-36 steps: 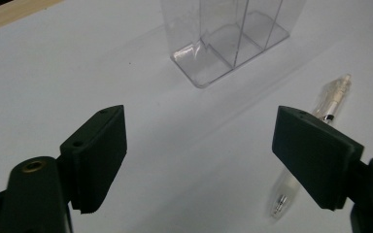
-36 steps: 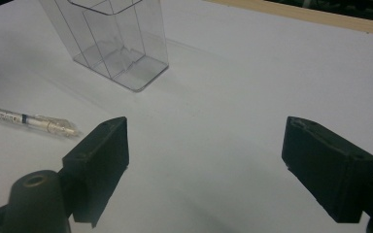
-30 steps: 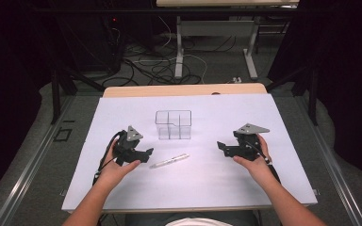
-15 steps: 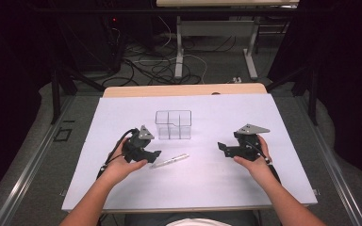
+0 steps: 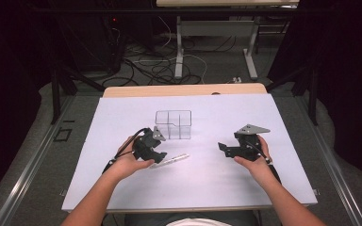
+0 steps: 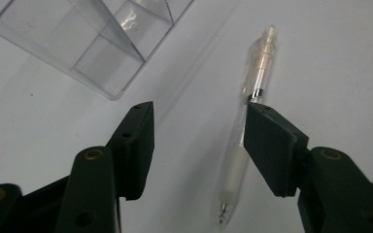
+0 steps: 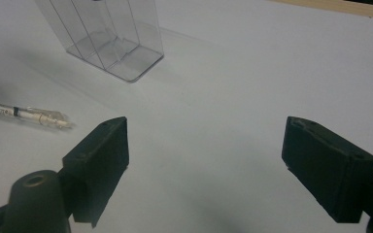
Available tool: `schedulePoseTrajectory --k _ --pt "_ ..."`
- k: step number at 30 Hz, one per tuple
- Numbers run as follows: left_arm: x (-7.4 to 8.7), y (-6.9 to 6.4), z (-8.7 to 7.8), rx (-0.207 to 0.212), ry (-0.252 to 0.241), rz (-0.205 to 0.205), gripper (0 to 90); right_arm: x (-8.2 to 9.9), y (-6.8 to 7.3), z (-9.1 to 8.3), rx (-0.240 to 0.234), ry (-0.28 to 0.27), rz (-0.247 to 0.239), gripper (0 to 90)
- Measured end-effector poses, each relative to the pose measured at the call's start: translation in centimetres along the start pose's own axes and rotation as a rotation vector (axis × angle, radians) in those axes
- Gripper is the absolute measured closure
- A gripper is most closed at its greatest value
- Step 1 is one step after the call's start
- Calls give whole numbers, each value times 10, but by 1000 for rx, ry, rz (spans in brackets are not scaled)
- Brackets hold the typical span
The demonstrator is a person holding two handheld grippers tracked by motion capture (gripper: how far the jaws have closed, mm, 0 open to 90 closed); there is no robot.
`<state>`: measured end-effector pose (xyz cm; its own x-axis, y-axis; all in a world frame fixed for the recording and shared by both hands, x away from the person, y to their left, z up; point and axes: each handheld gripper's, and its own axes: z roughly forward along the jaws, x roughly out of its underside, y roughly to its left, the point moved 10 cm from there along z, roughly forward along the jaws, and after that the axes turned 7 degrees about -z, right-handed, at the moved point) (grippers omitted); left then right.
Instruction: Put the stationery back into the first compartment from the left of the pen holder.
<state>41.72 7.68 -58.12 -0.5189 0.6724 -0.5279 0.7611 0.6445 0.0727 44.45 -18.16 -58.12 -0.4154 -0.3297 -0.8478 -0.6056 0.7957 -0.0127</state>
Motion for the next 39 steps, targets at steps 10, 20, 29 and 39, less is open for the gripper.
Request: schedulePoseTrajectory --k 10,20,29,39 --pt "19 -11 12 35 113 75 592 3 2 3 -9 13 -3 172" --pt "29 -12 18 33 153 87 639 5 3 3 -16 22 -14 174" --pt "27 -18 21 33 164 123 681 5 2 4 -14 22 -17 174" --pt "33 -22 28 53 186 135 732 5 2 4 -17 21 -17 174"
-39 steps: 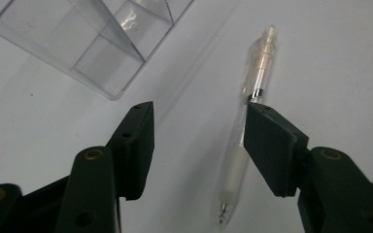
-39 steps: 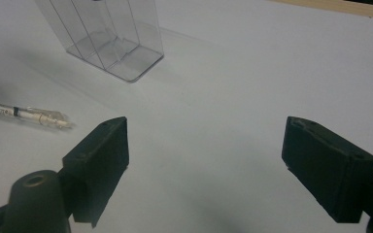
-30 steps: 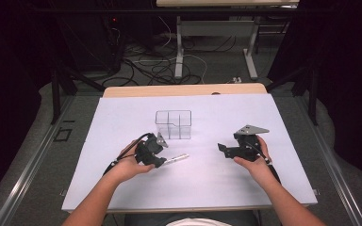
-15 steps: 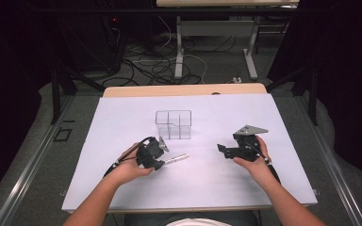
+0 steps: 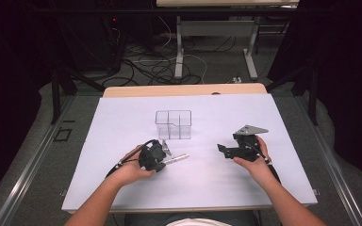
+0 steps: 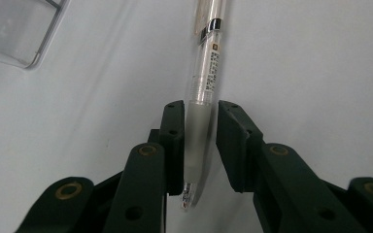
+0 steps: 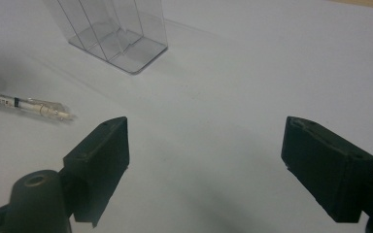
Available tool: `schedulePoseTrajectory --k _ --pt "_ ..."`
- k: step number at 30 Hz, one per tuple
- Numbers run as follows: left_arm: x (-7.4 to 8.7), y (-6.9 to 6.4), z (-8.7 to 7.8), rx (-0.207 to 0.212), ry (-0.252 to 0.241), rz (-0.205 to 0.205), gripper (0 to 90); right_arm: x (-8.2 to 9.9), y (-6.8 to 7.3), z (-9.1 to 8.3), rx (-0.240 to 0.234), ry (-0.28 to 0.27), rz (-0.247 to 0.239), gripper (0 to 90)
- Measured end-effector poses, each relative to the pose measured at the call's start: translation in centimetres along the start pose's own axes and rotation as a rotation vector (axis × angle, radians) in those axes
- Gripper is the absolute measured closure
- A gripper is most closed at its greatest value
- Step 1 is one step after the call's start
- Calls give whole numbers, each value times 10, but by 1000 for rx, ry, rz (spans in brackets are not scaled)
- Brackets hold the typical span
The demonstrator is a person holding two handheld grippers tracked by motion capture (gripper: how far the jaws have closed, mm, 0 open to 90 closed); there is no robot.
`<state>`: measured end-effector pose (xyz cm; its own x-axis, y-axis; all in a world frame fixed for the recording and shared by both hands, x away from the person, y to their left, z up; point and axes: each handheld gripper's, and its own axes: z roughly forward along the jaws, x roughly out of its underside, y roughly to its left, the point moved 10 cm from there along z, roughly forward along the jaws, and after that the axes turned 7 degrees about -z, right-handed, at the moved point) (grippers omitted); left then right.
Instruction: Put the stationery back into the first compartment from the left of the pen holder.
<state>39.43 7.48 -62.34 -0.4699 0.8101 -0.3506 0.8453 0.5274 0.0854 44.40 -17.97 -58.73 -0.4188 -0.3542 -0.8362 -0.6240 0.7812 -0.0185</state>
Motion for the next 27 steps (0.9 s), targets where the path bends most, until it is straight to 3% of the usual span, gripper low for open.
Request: schedulePoseTrajectory --k 9,18,27 --pt "0 1 0 8 12 9 777 0 1 0 -6 3 1 175" --pt "0 -2 0 -31 16 91 797 0 2 1 -6 4 1 179" --pt "1 -2 0 -24 15 90 799 1 3 1 -10 4 -3 179"
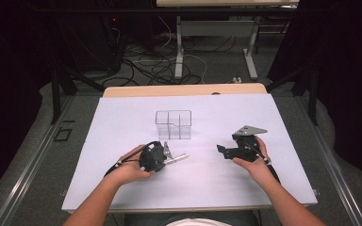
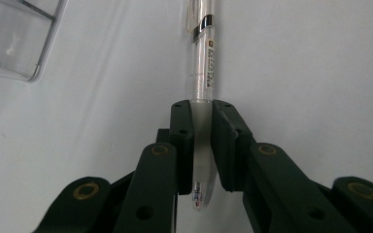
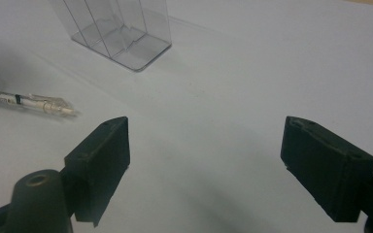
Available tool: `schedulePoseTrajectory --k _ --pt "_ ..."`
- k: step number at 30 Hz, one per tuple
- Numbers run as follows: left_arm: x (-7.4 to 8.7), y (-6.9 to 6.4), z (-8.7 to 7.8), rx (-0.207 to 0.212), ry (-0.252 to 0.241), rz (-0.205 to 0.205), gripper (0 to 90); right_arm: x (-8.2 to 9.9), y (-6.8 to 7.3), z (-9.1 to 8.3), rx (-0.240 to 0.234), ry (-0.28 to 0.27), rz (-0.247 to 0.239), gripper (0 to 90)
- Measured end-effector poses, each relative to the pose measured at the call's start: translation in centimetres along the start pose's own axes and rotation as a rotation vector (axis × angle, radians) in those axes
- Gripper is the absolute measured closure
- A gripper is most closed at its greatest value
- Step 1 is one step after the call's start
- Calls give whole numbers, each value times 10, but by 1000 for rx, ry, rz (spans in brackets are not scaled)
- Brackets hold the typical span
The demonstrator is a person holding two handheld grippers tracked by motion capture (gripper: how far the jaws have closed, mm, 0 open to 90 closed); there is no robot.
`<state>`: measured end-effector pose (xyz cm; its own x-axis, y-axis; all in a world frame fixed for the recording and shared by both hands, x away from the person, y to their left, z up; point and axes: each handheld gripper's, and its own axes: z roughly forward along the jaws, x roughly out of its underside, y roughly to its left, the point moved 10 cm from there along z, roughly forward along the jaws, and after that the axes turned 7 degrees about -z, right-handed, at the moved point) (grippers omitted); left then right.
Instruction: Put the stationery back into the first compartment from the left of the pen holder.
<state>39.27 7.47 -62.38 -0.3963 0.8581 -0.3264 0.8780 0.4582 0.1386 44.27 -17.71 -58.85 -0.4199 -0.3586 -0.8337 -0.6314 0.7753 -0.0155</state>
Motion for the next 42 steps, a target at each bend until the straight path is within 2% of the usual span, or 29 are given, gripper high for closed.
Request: schedulePoseTrajectory --k 4,5,7,14,16,18,20,22,26,28,30,31,32,34,37,38,40,42 --pt "0 0 0 -4 0 -1 799 0 0 0 3 -2 -4 179" --pt "0 1 0 -22 -4 3 799 0 0 0 1 -2 -2 179" --pt "0 2 0 -27 1 1 799 0 0 0 1 -2 3 179" --pt "-1 1 -5 6 -13 -37 800 -2 1 -1 0 -7 -3 186" --pt "-1 0 -7 23 -11 -48 800 -3 1 -1 0 -7 -5 188" --pt "-2 -3 -9 46 -14 -73 800 -4 1 -1 0 -10 -30 190" --pt "-2 -4 -10 52 -9 -83 800 -4 2 -2 1 -13 -36 190" --pt "-2 -5 -11 76 4 -140 800 -5 3 -2 2 -12 -38 191" --pt "-7 -4 -16 108 -20 -196 800 -7 6 -3 4 -17 -59 189" --pt "-8 -4 -19 126 -28 -222 800 -8 8 -3 25 -14 -94 176" --pt "-8 -6 -22 158 -35 -262 800 -8 10 -4 27 -10 -106 175" --pt "-8 -6 -22 158 -35 -262 800 -9 11 -4 25 -8 -114 169" --pt "-9 -8 -24 173 -39 -280 800 -8 12 -4 23 5 -122 162" --pt "-10 -9 -26 198 -47 -300 800 -9 14 -3 21 -7 -127 154" --pt "-11 -11 -28 217 -51 -309 800 -9 17 -2 26 2 -141 147" --pt "-12 -12 -29 223 -52 -312 800 -8 20 -3 18 21 -159 94" --pt "-12 -14 -30 232 -52 -314 800 -8 23 -1 20 19 -190 0" --pt "-13 -16 -30 240 -51 -313 800 -7 27 0 11 33 -218 0"
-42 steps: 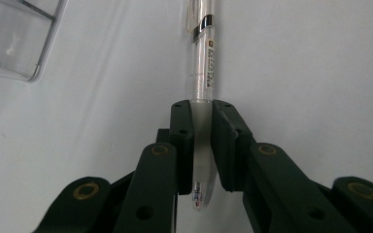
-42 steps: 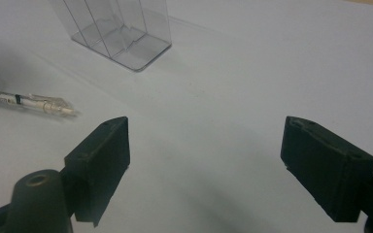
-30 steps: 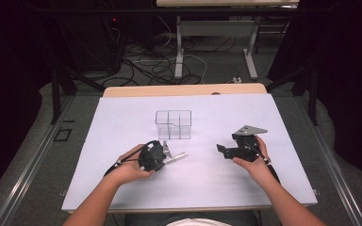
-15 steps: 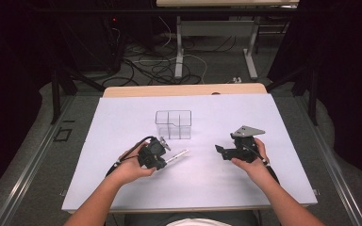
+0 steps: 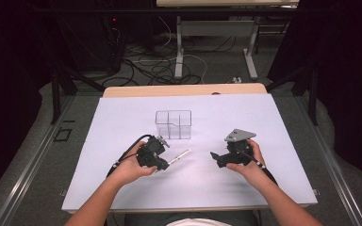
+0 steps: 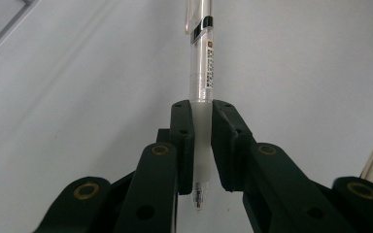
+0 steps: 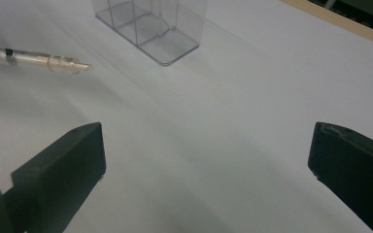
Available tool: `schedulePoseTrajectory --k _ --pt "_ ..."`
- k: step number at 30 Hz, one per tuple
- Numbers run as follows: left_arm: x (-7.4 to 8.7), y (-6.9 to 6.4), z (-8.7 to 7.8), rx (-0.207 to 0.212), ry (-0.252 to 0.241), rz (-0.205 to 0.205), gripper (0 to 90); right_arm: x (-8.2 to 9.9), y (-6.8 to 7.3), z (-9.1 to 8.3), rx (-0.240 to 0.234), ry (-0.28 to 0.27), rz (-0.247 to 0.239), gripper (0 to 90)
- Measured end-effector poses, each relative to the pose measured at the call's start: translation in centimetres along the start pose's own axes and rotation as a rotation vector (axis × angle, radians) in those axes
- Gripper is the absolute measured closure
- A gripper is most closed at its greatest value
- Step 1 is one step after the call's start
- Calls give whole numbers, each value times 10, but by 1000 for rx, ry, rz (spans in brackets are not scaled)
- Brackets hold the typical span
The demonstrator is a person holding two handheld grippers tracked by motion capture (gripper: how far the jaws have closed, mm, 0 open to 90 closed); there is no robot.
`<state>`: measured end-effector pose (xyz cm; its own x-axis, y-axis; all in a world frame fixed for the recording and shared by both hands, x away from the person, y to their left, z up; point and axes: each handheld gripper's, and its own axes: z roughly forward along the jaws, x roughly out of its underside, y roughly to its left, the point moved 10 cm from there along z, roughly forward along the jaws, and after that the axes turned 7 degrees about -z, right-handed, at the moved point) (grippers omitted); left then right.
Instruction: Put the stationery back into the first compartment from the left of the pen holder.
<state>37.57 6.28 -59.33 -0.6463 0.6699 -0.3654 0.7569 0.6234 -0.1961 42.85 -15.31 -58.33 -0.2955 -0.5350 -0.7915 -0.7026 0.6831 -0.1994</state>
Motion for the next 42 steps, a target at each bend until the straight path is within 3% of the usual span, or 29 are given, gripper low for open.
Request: schedulePoseTrajectory --k 3,4,6,9,10,11,12,13,14,15,17,18,19,21,23,25,27,29,33,34,35,42 --pt "-1 -4 1 14 -4 -6 800 1 4 1 10 28 -60 0" --pt "-1 -4 1 16 -3 -11 800 1 4 1 10 28 -60 0" --pt "-1 -5 1 22 0 -11 800 0 7 2 23 34 -113 0" --pt "-1 -5 2 24 0 -11 800 -2 10 2 69 41 -226 0" --pt "-1 -6 1 26 2 -12 800 -3 14 3 87 49 -307 0" --pt "-1 -6 2 31 0 -20 800 -4 17 3 91 51 -344 0" --pt "-2 -7 1 34 1 -23 800 -4 17 3 91 51 -344 0" --pt "-3 -6 1 33 0 -20 800 -4 19 4 98 49 -382 0" --pt "-3 -7 2 37 1 -26 800 -5 25 5 102 54 -451 6" --pt "-5 -7 2 33 -1 -23 800 -5 25 5 102 54 -451 6" --pt "-6 -10 3 38 2 -27 800 -7 34 6 113 59 -545 40" --pt "-6 -11 3 40 2 -29 800 -7 34 6 113 59 -545 40" --pt "-6 -11 4 43 6 -19 800 -8 38 6 113 54 -610 93" --pt "-6 -12 4 49 11 -18 800 -9 41 6 115 57 -625 116" --pt "-6 -13 5 53 11 -17 800 -11 45 4 116 53 -689 155" --pt "-6 -14 6 59 7 -19 800 -11 47 3 117 57 -703 161" --pt "-6 -13 5 61 15 -12 800 -12 51 3 105 57 -785 220" --pt "-7 -15 4 69 11 -22 800 -13 54 4 107 36 -790 231" --pt "-9 -16 3 81 9 -27 800 -14 62 4 115 30 -848 272" --pt "-9 -16 3 87 6 -35 800 -14 63 4 118 30 -869 287" --pt "-10 -17 3 88 13 -39 800 -14 63 4 130 46 -925 301" --pt "-17 -20 4 108 50 -42 800 -18 70 2 124 34 -1006 394"
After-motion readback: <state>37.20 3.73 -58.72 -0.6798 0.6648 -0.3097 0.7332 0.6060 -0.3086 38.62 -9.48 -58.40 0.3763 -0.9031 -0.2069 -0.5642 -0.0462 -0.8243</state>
